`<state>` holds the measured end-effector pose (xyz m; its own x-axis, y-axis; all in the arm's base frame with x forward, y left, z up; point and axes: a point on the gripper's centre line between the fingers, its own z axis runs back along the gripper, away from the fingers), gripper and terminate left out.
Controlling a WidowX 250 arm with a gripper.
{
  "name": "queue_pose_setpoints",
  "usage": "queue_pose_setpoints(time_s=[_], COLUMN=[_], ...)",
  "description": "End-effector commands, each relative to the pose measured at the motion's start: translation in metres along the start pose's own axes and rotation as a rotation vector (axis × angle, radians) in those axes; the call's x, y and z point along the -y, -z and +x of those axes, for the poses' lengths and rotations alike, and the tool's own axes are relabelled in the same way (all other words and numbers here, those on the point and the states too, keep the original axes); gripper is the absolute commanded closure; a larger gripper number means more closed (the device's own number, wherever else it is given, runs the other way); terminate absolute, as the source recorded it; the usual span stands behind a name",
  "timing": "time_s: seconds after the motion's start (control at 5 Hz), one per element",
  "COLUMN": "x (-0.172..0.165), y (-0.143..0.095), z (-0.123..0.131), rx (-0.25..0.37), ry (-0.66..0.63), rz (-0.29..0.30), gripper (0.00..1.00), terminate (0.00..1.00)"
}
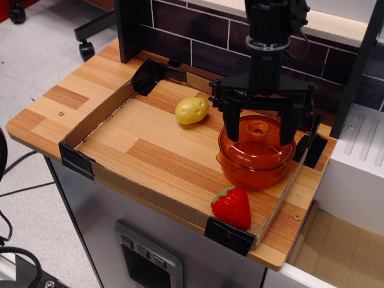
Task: Take lid off pot
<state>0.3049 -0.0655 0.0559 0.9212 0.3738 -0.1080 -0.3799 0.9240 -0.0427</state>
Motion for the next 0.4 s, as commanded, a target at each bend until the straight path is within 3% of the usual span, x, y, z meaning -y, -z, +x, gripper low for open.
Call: queue_pose_setpoints(time_s=[0.0,0.2], x=[0.005,0.003], y=[-0.011,-0.022], z=[0.006,0.005], rx=[0.058,0.067], ry=[-0.008,-0.009], rz=[-0.018,-0.046], gripper=[1.0,1.0], terminate=[0.0,0.0])
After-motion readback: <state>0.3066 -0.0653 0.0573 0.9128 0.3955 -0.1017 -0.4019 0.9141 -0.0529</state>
